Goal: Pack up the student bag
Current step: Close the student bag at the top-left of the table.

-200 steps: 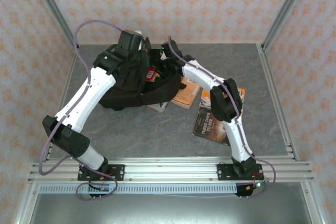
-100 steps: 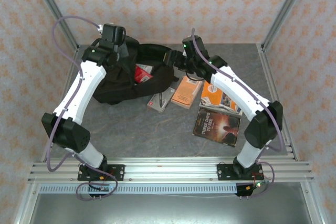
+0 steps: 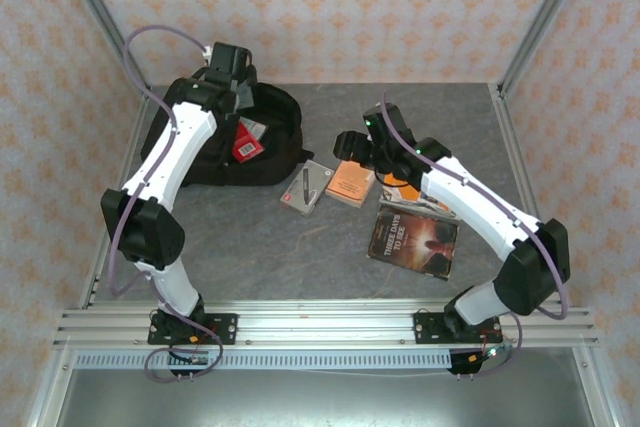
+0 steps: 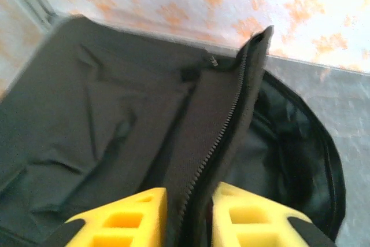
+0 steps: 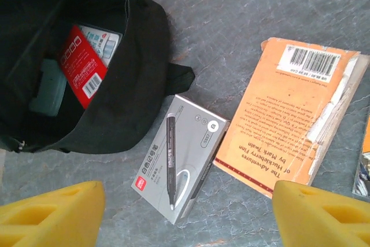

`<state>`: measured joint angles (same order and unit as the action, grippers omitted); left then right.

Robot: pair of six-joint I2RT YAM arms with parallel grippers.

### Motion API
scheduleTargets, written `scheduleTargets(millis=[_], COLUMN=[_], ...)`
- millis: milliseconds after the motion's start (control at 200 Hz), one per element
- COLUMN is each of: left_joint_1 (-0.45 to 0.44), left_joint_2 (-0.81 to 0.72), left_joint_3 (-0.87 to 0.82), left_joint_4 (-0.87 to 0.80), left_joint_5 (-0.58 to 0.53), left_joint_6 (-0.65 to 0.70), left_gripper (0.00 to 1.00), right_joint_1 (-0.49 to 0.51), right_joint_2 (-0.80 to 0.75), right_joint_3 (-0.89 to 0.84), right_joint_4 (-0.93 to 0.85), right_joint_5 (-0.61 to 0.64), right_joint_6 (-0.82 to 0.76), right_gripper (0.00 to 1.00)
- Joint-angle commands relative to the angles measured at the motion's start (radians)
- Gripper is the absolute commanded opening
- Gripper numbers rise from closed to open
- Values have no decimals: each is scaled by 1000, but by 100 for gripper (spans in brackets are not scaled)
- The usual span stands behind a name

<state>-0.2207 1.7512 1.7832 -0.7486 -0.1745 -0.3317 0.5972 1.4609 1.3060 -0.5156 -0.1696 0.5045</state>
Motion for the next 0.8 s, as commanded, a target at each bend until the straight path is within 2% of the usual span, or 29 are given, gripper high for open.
scheduleTargets(millis=[0, 135, 225, 335, 375, 415, 430, 565, 791], left_joint_1=[-1, -34, -105, -189, -213, -236, -242, -288, -367], left_joint_2=[-102, -208, -240, -266, -287, -315, -323, -339, -235], left_joint_3=[-124, -283, -332, -372, -405, -445, -460, -566, -616], left_joint_4=[42, 95, 70, 35, 48, 70, 76, 112, 176], left_joint_5=[169, 268, 245, 227, 223, 216, 214, 184, 135], left_joint_6=[-65, -113, -91, -59, -66, -78, -84, -115, -85], left_gripper=[38, 52, 65, 71, 80, 97, 100, 100, 100], right_joint_1=[10, 22, 24, 24, 24, 24, 24, 24, 24], right_joint_2=[-20, -10, -32, -81, -104, -123, -132, -192, -241], right_joint_3=[-17, 15, -15, -79, -100, -121, -129, -177, -248], right_joint_4=[-43, -144, -141, -123, -117, -109, -105, -86, -67], right_joint_5=[86, 211, 236, 251, 258, 264, 266, 263, 264], right_joint_6=[50, 114, 119, 79, 59, 44, 37, 13, 10], right_gripper=[76, 73, 73, 75, 76, 76, 77, 78, 84])
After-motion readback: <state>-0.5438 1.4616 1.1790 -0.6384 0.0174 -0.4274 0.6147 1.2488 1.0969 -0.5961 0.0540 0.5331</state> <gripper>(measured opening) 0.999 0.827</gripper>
